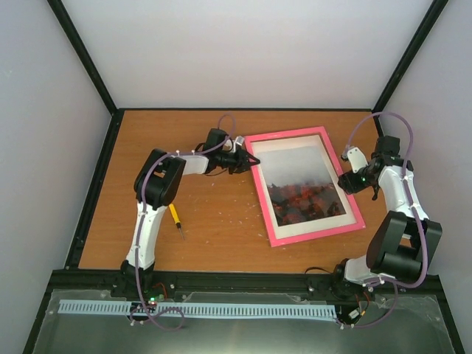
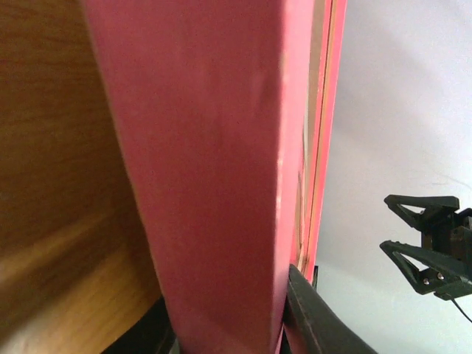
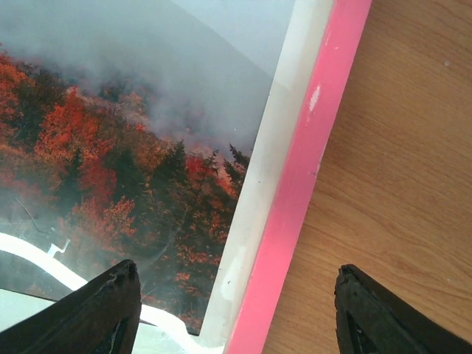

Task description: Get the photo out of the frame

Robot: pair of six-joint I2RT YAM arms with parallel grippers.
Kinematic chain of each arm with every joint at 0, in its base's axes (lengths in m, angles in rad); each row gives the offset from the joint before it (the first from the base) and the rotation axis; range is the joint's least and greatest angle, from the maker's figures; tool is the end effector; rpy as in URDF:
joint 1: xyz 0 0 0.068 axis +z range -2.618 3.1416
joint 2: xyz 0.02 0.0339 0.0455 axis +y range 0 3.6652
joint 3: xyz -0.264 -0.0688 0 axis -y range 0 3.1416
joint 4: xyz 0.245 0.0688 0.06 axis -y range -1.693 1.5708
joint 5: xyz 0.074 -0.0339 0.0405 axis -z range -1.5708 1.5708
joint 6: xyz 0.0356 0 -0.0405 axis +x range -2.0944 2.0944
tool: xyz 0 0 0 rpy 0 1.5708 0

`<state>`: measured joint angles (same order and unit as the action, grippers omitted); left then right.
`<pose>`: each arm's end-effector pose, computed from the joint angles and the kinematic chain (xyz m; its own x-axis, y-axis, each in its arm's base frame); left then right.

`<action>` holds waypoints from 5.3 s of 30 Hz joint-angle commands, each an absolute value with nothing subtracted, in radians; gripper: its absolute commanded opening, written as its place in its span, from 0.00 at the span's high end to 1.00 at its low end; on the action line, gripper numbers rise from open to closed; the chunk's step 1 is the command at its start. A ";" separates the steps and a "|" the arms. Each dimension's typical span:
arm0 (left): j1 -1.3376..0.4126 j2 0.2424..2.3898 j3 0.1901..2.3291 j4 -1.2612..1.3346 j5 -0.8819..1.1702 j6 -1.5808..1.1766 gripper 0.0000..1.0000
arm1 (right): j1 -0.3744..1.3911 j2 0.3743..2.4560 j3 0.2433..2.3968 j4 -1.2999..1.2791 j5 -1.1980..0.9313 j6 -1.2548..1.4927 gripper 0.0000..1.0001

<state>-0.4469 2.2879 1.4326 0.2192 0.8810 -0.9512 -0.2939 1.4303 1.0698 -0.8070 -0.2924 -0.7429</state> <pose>0.4185 -0.2310 0.1095 -0.9906 -0.0998 -0.0941 0.0485 0.3865 -0.9210 0.2670 -0.0701 0.2452 -0.7628 -0.4459 -0.4684 -0.4709 0.8794 -0.0702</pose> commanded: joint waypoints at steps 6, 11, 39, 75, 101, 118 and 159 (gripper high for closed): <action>-0.508 2.410 1.633 0.053 0.742 -0.737 0.99 | -0.327 1.475 1.054 -0.768 -0.303 -0.736 0.30; -0.512 2.457 1.745 -0.104 0.658 -0.745 0.74 | -0.341 1.494 1.049 -0.752 -0.292 -0.726 0.28; -0.625 1.971 1.300 -0.183 0.242 -0.717 0.41 | -0.425 1.826 1.188 -0.743 -0.318 -0.672 0.17; -0.653 1.941 1.295 -0.226 0.133 -0.761 0.50 | -0.486 1.537 0.976 -0.848 -0.311 -0.688 0.17; -0.805 2.226 1.679 -0.538 -0.035 -0.749 0.60 | -0.486 1.517 0.893 -0.643 -0.373 -0.583 0.21; -0.805 2.206 1.711 -0.507 -0.143 -0.820 0.99 | -0.486 1.482 0.907 -0.690 -0.421 -0.574 0.21; -0.283 1.782 1.286 -0.442 0.065 -0.530 0.99 | -0.485 1.168 1.092 -1.029 -0.779 -0.632 0.16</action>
